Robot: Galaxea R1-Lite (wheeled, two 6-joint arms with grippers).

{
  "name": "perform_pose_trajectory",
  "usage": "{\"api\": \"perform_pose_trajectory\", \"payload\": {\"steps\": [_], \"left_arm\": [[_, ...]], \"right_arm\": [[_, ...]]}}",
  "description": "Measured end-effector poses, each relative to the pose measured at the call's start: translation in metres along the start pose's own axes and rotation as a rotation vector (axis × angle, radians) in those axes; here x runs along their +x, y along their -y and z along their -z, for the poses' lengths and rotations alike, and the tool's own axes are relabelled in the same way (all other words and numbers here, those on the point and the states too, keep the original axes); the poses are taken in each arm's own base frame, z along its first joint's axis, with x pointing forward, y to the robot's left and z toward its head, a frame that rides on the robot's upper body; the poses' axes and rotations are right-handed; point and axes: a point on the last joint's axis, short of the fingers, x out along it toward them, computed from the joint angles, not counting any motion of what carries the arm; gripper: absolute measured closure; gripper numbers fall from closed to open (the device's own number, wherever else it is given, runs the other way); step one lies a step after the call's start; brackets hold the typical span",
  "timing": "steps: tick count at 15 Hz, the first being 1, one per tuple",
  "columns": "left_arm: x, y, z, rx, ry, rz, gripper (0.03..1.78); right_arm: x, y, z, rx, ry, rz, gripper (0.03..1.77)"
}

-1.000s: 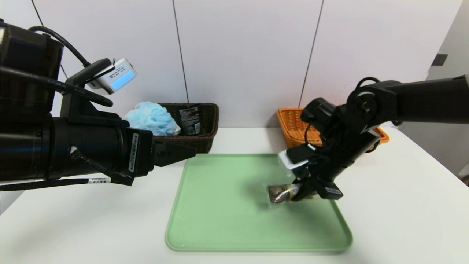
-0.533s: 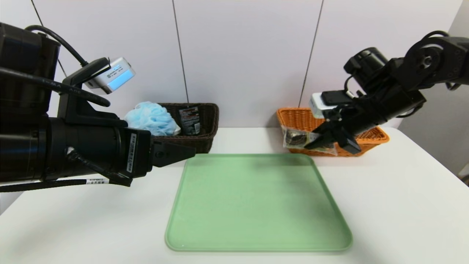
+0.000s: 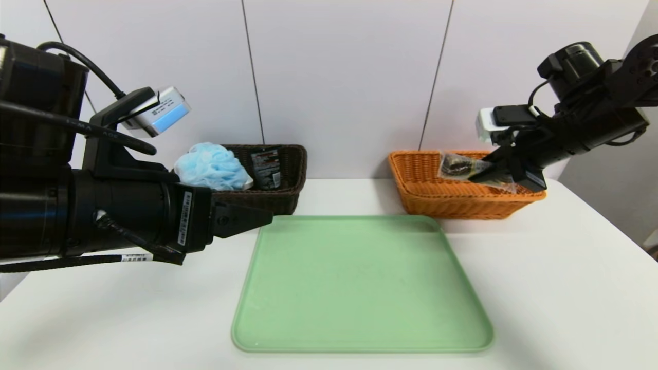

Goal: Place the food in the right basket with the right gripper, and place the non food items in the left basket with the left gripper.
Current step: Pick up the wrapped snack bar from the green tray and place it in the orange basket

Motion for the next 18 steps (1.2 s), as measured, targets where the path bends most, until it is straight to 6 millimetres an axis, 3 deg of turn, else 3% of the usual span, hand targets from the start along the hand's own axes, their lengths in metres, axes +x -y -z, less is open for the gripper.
{"api": "perform_pose_trajectory", "payload": {"steps": [5,14,18], "left_arm": [[0.001,-0.001,0.002,-0.002,-0.007,-0.004,0.12],[0.002,-0.001,0.002,-0.003,-0.011,-0.005,0.12],[0.002,-0.001,0.002,-0.009,-0.01,-0.003,0.12]], "right_arm": [[0.021,0.02,0.013,-0.031,-0.058,0.127,1.62],[0.077,0.038,0.037,-0.029,-0.163,0.181,1.62],[0.088,0.038,0.043,0.0,-0.166,0.162,1.05]]}}
